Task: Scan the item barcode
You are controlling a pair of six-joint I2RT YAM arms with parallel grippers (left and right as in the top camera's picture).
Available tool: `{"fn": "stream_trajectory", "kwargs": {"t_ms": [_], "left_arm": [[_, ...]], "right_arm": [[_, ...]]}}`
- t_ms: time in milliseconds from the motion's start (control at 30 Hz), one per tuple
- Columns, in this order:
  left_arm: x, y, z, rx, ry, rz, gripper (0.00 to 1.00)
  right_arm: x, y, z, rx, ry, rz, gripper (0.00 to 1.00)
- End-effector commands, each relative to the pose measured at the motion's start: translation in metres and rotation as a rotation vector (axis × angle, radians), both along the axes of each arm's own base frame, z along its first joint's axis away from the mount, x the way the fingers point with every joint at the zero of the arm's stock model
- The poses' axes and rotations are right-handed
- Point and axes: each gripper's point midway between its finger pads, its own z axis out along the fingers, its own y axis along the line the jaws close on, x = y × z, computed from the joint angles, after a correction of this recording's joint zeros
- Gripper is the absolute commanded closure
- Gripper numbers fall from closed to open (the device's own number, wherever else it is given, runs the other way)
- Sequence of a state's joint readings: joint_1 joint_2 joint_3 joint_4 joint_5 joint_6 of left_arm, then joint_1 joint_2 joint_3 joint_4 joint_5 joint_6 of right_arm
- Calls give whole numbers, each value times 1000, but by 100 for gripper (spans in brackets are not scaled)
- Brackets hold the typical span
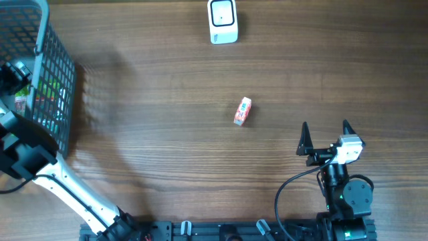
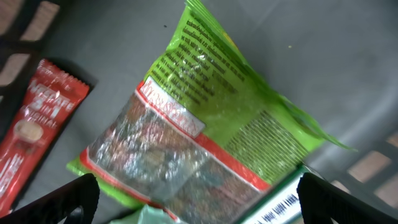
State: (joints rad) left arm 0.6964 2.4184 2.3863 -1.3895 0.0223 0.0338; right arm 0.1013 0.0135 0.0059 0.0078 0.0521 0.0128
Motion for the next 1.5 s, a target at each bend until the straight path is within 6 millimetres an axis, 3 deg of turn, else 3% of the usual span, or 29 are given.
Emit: {"fn": "stream_trajectory", "kwargs": {"t_ms": [0,233,533,600,700,767,800,833,867,933,1033,1100,1200,1267,1367,1467], "left_arm": [[-2,2,-29,-9,48,-87,0],[-3,2,-60,-14,65,-150,0],[-26,-16,-120,-80,134,-185,2],[-27,-24,-124,-117,124,-187,12],[-25,-39,-123,-194,89,-189,46],[-28,-42,-122,-208,102,-188,52],[-29,-43,-122,-212,106,-188,61],[-31,-44,-121,-217,111,-187,91],[-31,-45,-121,-220,113,-187,96],[-30,-43,-113,-209,103,-187,96],[-18,-34,-79,-154,47,-166,96],[-6,-23,-36,-87,-25,-141,96],[11,-8,56,60,-192,-97,96],[15,-5,150,205,-368,-62,96],[1,-15,263,362,-596,8,96],[-25,-42,336,396,-775,98,96]], "right_arm": [[0,-1,2,-9,-11,-4,0],[0,-1,2,-9,-11,-4,0],[0,-1,2,-9,-11,-4,0],[0,-1,2,-9,-11,-4,0],[0,-1,2,-9,-11,-4,0],[0,-1,2,-9,-11,-4,0],[0,-1,2,-9,-11,-4,1],[0,-1,2,-9,-11,-4,0],[0,-1,2,-9,-11,-4,0],[0,-1,2,-9,-11,-4,0],[0,-1,2,-9,-11,-4,0],[0,-1,2,-9,-11,-4,0],[0,-1,2,-9,-11,-4,0],[0,-1,2,-9,-11,-4,0],[0,-1,2,-9,-11,-4,0],[0,-1,2,-9,-11,-4,0]]}}
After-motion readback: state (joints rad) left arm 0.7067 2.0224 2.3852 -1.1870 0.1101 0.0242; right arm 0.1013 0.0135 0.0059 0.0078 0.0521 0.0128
